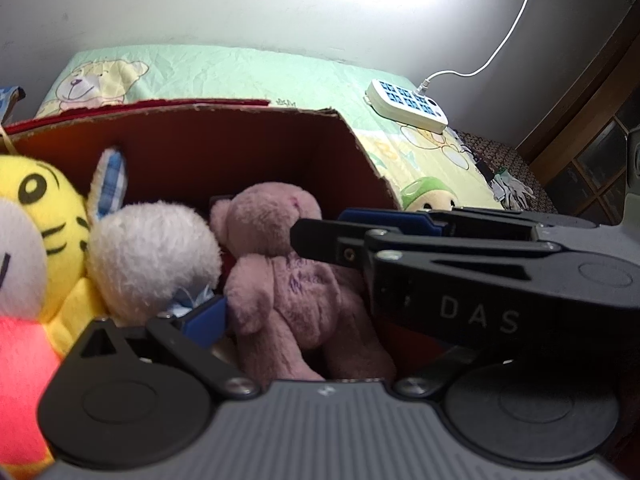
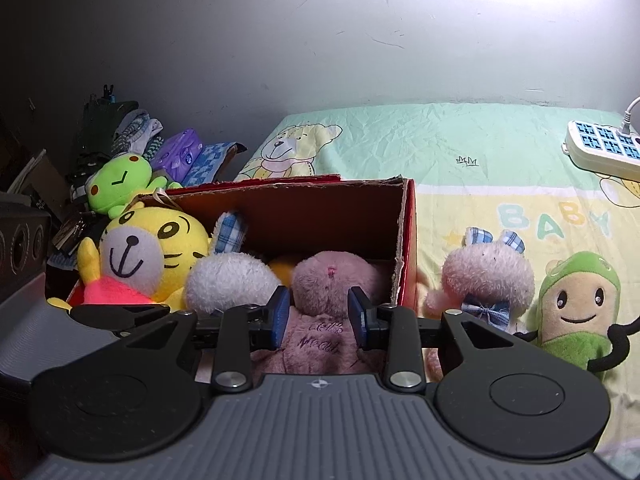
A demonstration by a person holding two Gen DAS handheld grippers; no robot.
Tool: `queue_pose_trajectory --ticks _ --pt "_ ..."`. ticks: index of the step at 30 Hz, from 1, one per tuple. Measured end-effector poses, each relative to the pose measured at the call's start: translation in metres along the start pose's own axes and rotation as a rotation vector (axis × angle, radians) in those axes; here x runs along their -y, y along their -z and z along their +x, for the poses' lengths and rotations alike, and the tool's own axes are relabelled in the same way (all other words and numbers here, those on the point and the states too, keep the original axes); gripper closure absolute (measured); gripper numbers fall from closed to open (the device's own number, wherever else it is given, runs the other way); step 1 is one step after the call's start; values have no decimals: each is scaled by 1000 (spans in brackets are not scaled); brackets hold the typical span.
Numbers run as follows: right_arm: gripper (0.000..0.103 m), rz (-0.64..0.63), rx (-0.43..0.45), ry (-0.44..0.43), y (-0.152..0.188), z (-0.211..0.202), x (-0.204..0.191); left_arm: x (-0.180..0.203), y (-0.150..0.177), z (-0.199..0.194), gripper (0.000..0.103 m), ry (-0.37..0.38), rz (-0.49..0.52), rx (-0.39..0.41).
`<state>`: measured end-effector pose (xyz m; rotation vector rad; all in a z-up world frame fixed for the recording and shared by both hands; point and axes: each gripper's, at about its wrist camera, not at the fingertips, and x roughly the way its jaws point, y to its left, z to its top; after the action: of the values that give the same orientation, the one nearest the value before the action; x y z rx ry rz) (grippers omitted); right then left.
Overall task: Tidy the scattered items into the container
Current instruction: 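Lower the teddy bear into the box beside the white bunny, then open the right gripper to release the teddy bear in the box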
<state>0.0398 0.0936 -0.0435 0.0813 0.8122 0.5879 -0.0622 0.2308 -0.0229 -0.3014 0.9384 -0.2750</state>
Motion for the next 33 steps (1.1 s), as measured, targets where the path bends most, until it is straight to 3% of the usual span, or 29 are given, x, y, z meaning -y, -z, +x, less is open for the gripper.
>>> queue_pose_trajectory --ticks 17,33 --pt "69 19 7 -24 1 -2 3 -3 4 -2 1 3 -40 -19" --pt "69 -49 20 -4 5 -2 -4 8 7 -13 1 -112 30 -24"
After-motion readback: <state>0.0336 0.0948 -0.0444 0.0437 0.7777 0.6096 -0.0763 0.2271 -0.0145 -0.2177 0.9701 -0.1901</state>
